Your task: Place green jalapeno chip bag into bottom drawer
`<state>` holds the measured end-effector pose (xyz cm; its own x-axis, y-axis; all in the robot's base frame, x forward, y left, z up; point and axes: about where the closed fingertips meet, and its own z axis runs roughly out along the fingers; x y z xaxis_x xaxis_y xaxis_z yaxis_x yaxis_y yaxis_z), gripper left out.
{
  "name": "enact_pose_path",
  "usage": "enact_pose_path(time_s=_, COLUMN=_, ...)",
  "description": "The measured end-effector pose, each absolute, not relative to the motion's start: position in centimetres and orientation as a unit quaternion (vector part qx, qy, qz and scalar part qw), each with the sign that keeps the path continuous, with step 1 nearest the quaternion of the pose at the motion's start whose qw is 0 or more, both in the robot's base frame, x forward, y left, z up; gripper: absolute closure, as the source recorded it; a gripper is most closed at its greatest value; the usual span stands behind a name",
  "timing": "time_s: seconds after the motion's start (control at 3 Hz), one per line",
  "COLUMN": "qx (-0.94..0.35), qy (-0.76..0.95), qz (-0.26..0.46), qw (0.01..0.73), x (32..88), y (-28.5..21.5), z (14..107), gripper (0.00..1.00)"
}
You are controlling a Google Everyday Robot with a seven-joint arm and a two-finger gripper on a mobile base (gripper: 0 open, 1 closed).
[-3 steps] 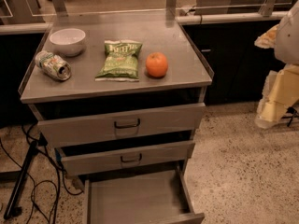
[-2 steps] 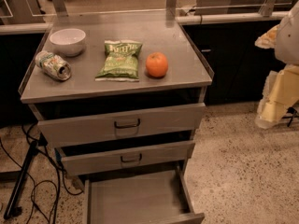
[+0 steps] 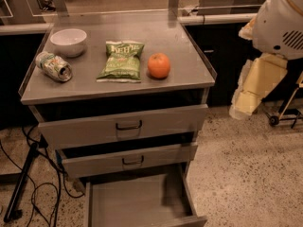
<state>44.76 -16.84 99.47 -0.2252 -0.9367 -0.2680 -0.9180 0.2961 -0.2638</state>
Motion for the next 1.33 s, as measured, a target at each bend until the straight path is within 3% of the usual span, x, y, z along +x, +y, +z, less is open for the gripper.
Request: enact_pose_path(time_s=1.33, qx=-0.638, qy=0.727, qz=0.035, qw=0.252, x=51.0, y=-12.1, z=98.9, gripper=0.00)
